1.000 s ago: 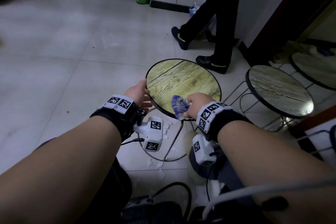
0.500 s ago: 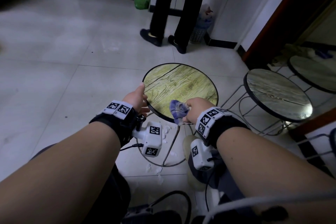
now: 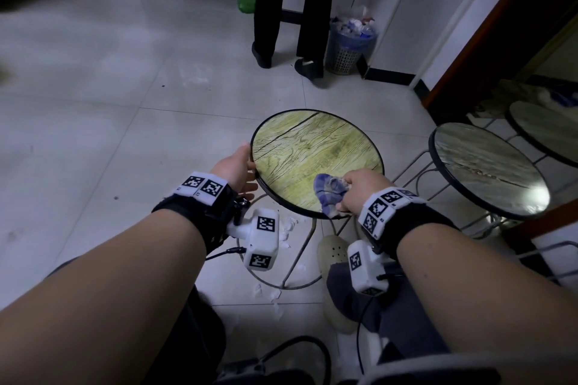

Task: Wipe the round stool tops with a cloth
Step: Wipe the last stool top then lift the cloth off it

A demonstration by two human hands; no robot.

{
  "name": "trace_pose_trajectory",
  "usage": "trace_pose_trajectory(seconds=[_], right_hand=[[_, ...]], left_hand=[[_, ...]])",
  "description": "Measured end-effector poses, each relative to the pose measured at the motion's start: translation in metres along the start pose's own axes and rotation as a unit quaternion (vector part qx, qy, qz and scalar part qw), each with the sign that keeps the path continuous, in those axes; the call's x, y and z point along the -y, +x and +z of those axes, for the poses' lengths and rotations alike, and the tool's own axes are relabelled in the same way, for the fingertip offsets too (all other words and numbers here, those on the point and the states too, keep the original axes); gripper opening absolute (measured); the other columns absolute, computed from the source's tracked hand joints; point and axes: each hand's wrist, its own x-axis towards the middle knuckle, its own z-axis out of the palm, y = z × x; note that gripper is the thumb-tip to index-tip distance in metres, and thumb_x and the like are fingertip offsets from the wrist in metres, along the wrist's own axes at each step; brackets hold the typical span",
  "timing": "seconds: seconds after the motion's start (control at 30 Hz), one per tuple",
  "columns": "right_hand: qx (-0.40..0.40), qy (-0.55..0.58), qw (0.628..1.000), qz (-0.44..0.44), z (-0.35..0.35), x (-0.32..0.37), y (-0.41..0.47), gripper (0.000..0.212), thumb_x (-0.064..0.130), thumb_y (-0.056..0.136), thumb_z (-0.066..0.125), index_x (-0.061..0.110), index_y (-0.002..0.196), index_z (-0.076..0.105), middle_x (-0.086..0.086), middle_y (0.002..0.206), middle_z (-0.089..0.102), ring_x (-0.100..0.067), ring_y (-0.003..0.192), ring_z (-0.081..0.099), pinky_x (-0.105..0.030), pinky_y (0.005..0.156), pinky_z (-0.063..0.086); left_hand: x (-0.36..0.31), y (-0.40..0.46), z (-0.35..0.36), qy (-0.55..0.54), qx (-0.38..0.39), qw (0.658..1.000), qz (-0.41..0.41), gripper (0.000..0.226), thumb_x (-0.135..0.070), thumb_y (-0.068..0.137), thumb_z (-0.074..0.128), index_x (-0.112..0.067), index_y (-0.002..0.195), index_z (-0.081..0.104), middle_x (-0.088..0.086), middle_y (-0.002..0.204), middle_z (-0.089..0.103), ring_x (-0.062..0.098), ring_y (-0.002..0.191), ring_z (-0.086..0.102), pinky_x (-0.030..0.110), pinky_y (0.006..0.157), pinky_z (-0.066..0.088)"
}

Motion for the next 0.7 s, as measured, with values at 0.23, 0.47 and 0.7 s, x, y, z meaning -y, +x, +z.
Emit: trace_pose_trajectory(seconds=[0.23, 0.47, 0.7], right_hand=[[0.003, -0.019, 1.000, 0.001, -0.007, 0.012, 0.008, 0.017, 0.022, 0.078, 0.069, 0.013, 0.090, 0.060, -0.004, 0.086, 0.060, -0.022, 0.076, 0.055, -0.024, 0.065, 0.042], [-0.012, -0.015, 1.000, 0.004, -0.007, 0.022, 0.022, 0.016, 0.020, 0.077, 0.066, 0.014, 0.071, 0.053, -0.003, 0.072, 0.057, -0.016, 0.059, 0.049, -0.020, 0.051, 0.036], [-0.010, -0.008, 1.000, 0.004, -0.012, 0.035, 0.041, 0.009, 0.019, 0.078, 0.065, 0.014, 0.077, 0.058, -0.003, 0.079, 0.062, -0.017, 0.065, 0.054, -0.022, 0.055, 0.040]], left_hand=[[-0.009, 0.011, -0.006, -0.023, -0.004, 1.000, -0.007, 0.054, -0.058, 0.092, 0.037, -0.009, 0.086, 0.059, 0.011, 0.101, 0.067, 0.029, 0.097, 0.062, 0.045, 0.098, 0.045], [-0.019, 0.022, -0.006, -0.052, 0.002, 0.999, -0.006, 0.051, -0.055, 0.094, 0.036, -0.009, 0.090, 0.058, 0.011, 0.107, 0.065, 0.026, 0.100, 0.062, 0.042, 0.096, 0.045], [-0.026, 0.041, -0.016, -0.066, 0.027, 0.997, -0.006, 0.055, -0.058, 0.093, 0.032, -0.009, 0.092, 0.060, 0.011, 0.105, 0.066, 0.026, 0.103, 0.062, 0.041, 0.091, 0.048]])
